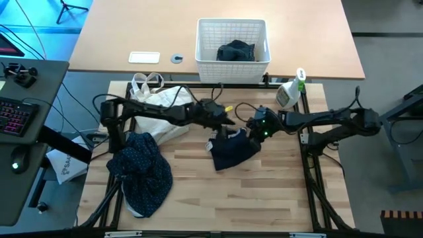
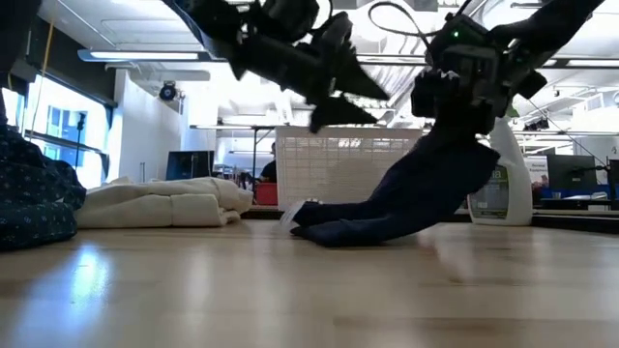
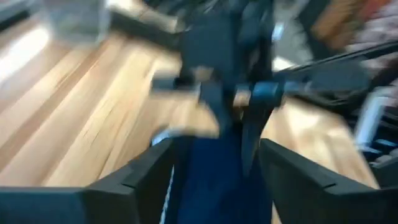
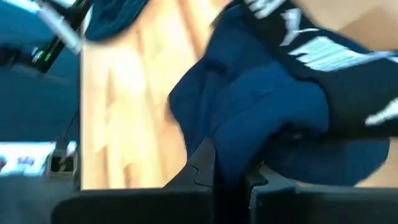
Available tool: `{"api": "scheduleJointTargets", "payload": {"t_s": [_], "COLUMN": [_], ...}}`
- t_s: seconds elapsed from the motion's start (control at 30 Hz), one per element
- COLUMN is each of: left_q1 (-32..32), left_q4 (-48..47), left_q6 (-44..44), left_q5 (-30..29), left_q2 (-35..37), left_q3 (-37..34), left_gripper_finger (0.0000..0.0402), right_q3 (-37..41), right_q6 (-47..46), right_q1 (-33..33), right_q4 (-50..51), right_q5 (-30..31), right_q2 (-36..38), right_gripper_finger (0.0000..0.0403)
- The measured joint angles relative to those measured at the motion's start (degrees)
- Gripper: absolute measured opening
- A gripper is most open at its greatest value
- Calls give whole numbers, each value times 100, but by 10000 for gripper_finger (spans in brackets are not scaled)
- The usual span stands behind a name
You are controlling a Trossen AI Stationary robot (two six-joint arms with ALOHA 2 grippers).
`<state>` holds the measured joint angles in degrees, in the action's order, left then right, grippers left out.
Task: Fold Laundry from Bin
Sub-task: Fold the black boxer short
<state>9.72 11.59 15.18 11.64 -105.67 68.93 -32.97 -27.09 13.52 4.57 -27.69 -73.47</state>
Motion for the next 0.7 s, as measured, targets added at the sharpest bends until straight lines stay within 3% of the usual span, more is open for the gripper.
{"api": "scheduleJointTargets", "payload": {"t_s": [0.17,0.37,0.5,0.6,0.7], "left_q1": [94,101,105,61,-5], "left_q4": [1177,1019,520,139,-132], "left_q6": [-238,-53,314,405,325], "left_q5": [1027,1077,1054,990,940], "left_q2": [-465,-834,-549,-154,156], "left_q3": [2,-11,-9,-8,-4], "left_gripper_finger": [268,273,273,273,273], "right_q3": [0,-33,-729,-1427,-1820], "right_q6": [58,-374,-325,433,1224], "right_q1": [-438,-844,-823,-674,-289], "right_q4": [4,333,2101,3497,4270], "right_q5": [-15,-38,31,15,270], "right_q2": [-5,-7,9,-27,-236], "right_gripper_finger": [5,4,3,3,3]}}
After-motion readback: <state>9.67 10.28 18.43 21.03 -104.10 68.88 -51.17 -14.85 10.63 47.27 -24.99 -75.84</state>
